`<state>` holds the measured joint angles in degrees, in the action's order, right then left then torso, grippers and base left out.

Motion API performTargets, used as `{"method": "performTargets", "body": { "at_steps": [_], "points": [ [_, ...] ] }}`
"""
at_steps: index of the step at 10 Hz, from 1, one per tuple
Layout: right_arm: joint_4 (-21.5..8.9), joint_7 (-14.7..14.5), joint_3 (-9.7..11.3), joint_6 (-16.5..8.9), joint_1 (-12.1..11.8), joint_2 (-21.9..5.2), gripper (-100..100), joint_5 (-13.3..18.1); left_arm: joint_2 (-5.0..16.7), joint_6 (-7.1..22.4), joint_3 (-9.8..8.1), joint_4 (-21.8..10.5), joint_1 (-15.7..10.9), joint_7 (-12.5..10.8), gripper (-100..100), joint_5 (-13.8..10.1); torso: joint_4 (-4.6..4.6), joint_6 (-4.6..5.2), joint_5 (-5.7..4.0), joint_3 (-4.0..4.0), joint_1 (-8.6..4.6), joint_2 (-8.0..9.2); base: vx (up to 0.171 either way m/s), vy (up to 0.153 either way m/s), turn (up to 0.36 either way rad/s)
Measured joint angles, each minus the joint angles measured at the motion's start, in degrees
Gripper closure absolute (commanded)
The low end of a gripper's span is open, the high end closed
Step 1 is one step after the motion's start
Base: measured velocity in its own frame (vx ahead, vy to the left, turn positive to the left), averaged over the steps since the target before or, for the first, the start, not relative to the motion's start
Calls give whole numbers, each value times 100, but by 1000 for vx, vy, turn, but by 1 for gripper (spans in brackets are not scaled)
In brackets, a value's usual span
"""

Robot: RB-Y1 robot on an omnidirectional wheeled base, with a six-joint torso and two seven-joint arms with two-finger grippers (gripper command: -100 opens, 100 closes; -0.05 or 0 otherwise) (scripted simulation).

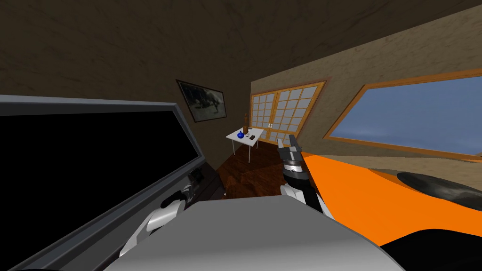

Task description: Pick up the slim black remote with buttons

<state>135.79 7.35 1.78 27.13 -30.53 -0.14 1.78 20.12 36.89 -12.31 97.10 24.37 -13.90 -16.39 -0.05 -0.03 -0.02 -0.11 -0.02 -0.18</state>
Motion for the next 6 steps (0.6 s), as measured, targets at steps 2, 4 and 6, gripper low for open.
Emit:
{"method": "performTargets", "body": {
  "at_steps": [2,4,6],
  "points": [
    [0,0,0,0,0,0,0,0,89,310,-74,-153,-39,-55,-100,-157,0,-1,0,1,4,2,60,8,-29],
    [0,0,0,0,0,0,0,0,108,664,-131,-300,-104,-127,-100,-232,0,0,1,0,4,0,67,12,-30],
    [0,0,0,0,0,0,0,0,160,922,-189,-496,-145,-175,-100,-365,1,-1,1,2,9,4,54,22,-18]
  ]
}}
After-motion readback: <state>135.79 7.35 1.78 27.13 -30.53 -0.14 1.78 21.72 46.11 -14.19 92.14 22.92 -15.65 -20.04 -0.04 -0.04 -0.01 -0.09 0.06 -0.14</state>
